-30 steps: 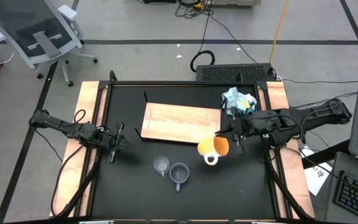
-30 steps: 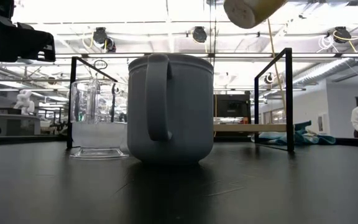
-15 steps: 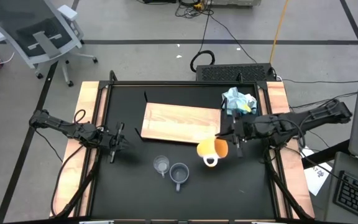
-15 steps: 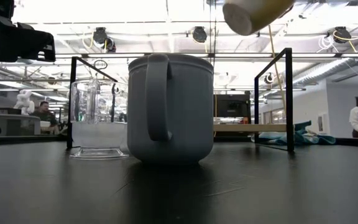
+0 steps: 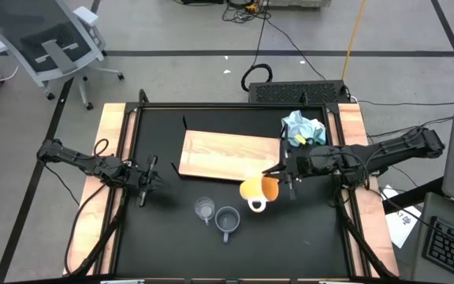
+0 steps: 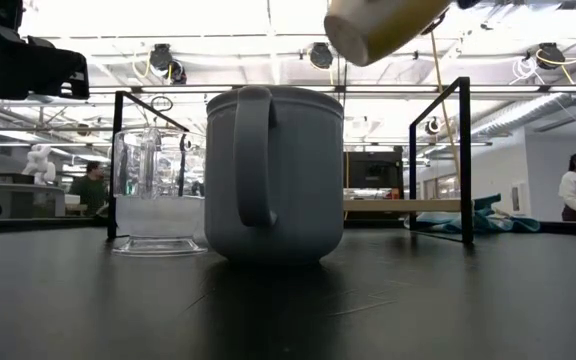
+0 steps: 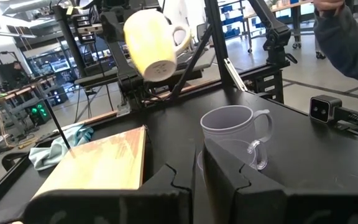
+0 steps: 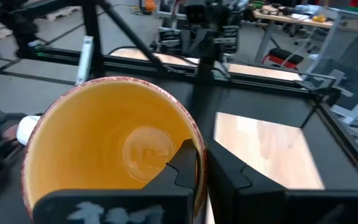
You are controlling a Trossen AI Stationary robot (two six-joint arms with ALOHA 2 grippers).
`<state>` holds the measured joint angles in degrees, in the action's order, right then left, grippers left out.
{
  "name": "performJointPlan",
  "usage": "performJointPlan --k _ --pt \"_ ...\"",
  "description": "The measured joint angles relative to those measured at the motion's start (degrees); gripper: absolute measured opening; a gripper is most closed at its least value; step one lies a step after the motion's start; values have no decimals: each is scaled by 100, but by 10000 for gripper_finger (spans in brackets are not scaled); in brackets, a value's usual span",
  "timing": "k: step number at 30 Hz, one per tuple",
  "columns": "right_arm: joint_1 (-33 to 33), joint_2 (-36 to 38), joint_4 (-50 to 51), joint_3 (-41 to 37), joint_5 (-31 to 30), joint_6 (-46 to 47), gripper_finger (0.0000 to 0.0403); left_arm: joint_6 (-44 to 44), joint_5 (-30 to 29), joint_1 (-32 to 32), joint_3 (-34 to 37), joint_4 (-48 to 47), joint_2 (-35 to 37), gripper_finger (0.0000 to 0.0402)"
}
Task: Stack small to large cups/mugs on shelf
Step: Put the yellow mug on the shelf
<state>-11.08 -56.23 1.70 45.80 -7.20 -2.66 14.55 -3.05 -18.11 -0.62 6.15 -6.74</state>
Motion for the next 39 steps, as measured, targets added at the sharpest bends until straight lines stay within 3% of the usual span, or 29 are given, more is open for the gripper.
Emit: performJointPlan --k 12,23,31,39 --pt "554 -465 -122 318 589 -247 10 1 0 0 0 -4 0 33" --pt "1072 -1285 565 1379 789 -313 10 2 0 0 0 -1 1 33" --pt "1593 -1748 1714 2223 752 -256 11 1 0 2 0 0 1 33" --pt "1947 -1982 2152 2524 752 -245 11 0 0 2 0 0 0 33"
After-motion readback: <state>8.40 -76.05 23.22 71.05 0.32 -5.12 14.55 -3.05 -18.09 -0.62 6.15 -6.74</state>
